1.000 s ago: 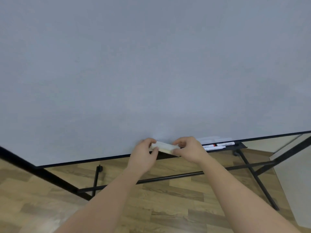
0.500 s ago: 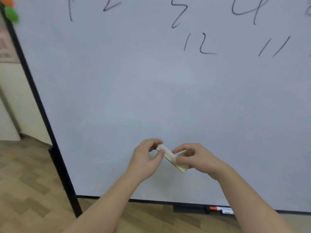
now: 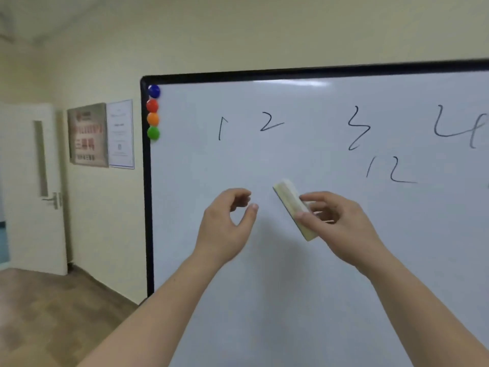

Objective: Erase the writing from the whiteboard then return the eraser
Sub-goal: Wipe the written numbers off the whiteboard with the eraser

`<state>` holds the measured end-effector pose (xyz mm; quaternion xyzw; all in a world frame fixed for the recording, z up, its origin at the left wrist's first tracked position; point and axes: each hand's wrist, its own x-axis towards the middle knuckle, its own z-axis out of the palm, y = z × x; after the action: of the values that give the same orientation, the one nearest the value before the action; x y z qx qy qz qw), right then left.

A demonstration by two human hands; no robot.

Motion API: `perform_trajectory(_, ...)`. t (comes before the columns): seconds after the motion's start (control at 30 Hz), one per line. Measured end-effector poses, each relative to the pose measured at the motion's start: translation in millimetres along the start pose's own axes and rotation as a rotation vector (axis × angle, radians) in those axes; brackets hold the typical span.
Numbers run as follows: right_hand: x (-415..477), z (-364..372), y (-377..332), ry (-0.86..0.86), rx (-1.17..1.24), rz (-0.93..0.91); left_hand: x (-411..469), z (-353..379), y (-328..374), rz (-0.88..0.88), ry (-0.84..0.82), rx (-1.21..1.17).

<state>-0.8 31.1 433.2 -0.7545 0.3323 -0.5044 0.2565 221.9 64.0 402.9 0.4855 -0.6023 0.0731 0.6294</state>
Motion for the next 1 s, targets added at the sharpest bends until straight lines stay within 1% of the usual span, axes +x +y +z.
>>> perform_trajectory(0.17, 53, 44, -41, 0.244, -0.182, -0.235, 77, -54, -16, 0.171, 0.12, 0.074)
perform_trajectory(0.27, 86, 65, -60, 0.371, -0.352, -0.405, 120, -76, -25, 0.249, 0.157, 0.142)
perform_trajectory(0.33, 104, 74, -67, 0.43, -0.423, -0.473, 144, -86, -29, 0.302, 0.172, 0.18)
perform_trajectory(0.47, 138, 92, -76, 0.558, -0.52, -0.524, 190, -104, -41, 0.395, 0.167, 0.325)
perform_trajectory(0.6, 161, 101, -77, 0.704, -0.597, -0.57, 230, -108, -47, 0.484, 0.113, 0.464)
perform_trajectory(0.7, 173, 116, -73, 0.731, -0.646, -0.595, 257, -107, -46, 0.527, 0.082, 0.551)
perform_trajectory(0.77, 175, 132, -65, 0.715, -0.718, -0.685, 268, -107, -44, 0.516, 0.06, 0.577)
perform_trajectory(0.83, 173, 147, -57, 0.635, -0.796, -0.794, 273, -106, -44, 0.519, 0.055, 0.573)
perform_trajectory(0.9, 171, 153, -52, 0.555, -0.873, -0.872, 274, -106, -46, 0.559, 0.078, 0.57)
perform_trajectory(0.93, 171, 150, -53, 0.542, -0.898, -0.889, 274, -106, -46, 0.578, 0.086, 0.572)
perform_trajectory(1.0, 175, 136, -58, 0.581, -0.897, -0.878, 274, -106, -46, 0.596, 0.096, 0.571)
